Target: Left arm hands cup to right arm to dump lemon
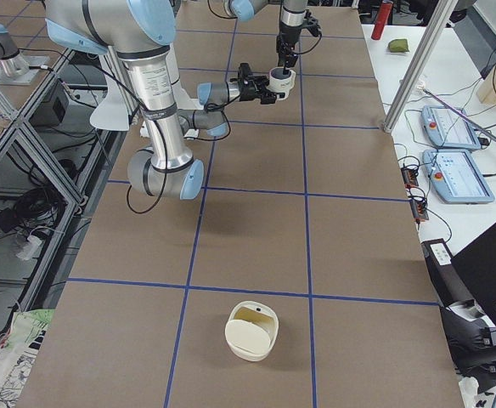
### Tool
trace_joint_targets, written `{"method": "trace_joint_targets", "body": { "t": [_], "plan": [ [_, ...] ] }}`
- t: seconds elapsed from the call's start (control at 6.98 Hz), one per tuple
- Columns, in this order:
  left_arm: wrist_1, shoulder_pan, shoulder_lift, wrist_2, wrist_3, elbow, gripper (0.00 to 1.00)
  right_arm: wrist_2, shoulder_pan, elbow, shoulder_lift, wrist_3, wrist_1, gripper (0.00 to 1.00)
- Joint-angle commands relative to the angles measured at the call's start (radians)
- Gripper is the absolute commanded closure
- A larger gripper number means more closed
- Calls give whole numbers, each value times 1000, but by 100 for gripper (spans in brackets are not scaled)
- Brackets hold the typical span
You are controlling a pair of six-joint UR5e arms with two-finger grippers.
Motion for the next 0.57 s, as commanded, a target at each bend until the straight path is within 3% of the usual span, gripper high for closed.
{"method": "trace_joint_targets", "body": {
  "t": [0.0,0.43],
  "plan": [
    [0,2,3,-3,-4,-2,44,1,0,0,1,-2,0,62],
    [1,5,9,-46,-6,-6,47,2,4,0,0,0,0,62]
  ]
}}
